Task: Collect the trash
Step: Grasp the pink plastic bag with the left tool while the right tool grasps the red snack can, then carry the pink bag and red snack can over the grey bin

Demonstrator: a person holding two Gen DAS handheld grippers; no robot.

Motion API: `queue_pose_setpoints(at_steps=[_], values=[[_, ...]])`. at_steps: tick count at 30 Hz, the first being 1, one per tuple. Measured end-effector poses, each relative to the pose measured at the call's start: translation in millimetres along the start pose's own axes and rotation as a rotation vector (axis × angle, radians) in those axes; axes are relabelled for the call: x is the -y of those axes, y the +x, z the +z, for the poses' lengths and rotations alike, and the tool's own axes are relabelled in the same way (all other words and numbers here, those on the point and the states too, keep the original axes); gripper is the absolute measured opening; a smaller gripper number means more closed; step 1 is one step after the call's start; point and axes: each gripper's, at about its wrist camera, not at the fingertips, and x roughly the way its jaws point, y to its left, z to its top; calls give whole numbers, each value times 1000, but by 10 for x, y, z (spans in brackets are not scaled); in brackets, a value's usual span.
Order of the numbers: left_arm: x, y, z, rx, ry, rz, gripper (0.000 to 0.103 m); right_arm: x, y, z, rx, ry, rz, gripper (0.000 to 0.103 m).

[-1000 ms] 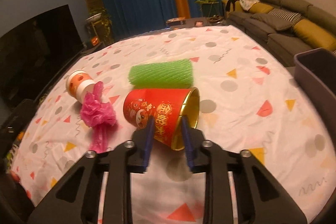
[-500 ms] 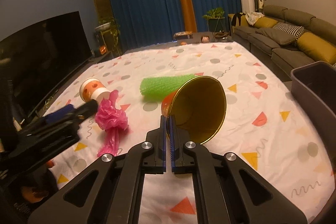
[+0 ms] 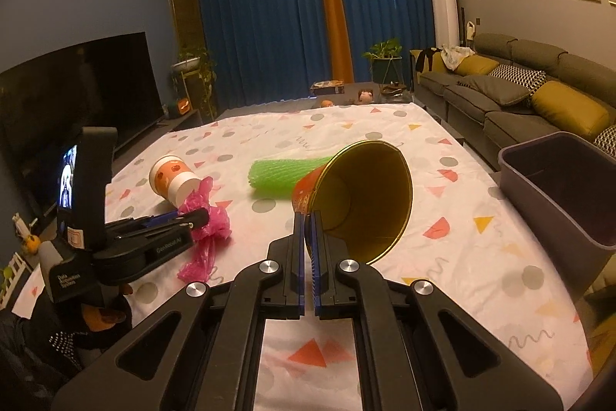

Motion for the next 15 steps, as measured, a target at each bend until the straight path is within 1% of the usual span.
queue_pose_setpoints(at_steps=[4, 6, 11, 15], values=[[33, -220, -70, 35, -16, -21, 23, 4, -113, -22, 11, -3, -5, 4], [56, -397, -127, 58, -26, -33, 23, 2, -175, -29, 17, -2, -6, 4], [132, -850, -265, 114, -27, -7, 23, -13, -382, -86, 32, 0, -10, 4], [192, -1141, -364, 138, -30, 13, 23, -32, -579, -133, 45, 3, -4, 4]])
